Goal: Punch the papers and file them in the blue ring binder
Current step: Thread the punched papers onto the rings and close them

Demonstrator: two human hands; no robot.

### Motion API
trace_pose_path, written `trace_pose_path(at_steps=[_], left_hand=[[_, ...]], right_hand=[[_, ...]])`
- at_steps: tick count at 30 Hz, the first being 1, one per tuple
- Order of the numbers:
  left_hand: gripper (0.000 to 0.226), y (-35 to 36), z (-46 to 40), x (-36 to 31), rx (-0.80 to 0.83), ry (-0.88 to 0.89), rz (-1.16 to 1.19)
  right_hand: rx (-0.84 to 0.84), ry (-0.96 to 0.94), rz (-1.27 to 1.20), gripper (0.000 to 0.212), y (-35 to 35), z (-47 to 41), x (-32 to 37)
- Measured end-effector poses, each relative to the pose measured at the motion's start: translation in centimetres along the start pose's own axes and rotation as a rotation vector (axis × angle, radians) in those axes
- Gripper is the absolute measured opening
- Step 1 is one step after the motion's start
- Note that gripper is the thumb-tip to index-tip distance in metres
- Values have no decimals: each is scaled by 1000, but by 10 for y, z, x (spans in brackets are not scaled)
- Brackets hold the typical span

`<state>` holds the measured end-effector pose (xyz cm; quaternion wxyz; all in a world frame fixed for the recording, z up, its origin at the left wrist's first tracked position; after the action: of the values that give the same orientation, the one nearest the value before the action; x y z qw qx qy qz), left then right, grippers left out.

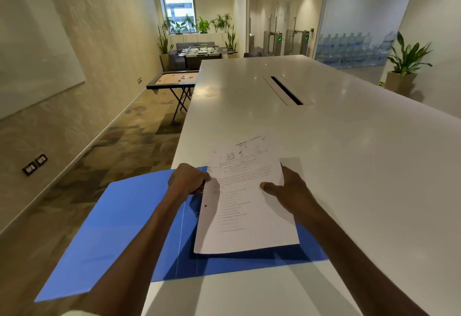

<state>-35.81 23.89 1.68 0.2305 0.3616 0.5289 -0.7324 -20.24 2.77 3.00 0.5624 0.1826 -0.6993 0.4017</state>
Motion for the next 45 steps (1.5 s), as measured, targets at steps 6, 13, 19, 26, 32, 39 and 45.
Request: trace_pose_path(at_steps=[6,13,19,26,32,39,45], left_hand=[[34,-1,5,0,-42,57,-201],[35,2,2,0,-39,18,-206],[42,7,-15,12,74,-51,-95],[27,8,1,8,139,-123,100],[25,10,3,16,123,-132,196],[33,15,8,20,-49,19,-3],[37,15,15,20,-119,50,-69]], right_hand=[[10,13,6,42,10,-2,-1],[10,54,23,41,8,-2,-3],[18,89,39,39,6,-1,-5],[39,127,53,43,1,-4,-6],[45,136,40,43,1,-4,-3],[35,108,71,42,1,-4,1],[43,96,90,43,3,-5,6]])
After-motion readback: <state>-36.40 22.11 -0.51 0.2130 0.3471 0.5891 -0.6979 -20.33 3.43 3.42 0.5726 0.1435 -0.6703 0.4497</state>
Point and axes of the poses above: each hand's wrist, its own z-axis away from the middle knuckle, its own y-axis out of the palm, x = y × z, the point moved 1 cm from there along -z, towards the middle knuckle, and after that the axes turned 2 degrees about -x, right-handed, at the moved point
